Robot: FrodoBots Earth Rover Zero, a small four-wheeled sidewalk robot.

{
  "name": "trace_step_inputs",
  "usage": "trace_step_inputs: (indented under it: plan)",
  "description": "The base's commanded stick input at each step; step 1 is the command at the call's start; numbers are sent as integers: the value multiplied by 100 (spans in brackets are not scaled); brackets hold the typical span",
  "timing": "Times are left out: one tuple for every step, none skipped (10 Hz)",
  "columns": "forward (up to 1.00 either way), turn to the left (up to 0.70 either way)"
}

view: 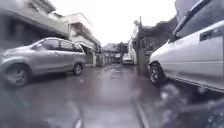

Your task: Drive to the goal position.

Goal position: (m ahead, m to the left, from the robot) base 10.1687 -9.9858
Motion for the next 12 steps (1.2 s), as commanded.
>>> trace_step_inputs:
  plan:
    - [100, 0]
    - [100, 0]
    - [100, 0]
    - [100, 0]
    - [100, 0]
    - [100, 0]
    - [100, 0]
    - [100, 0]
    - [100, 0]
    - [100, 0]
    - [100, -27]
    - [100, -27]
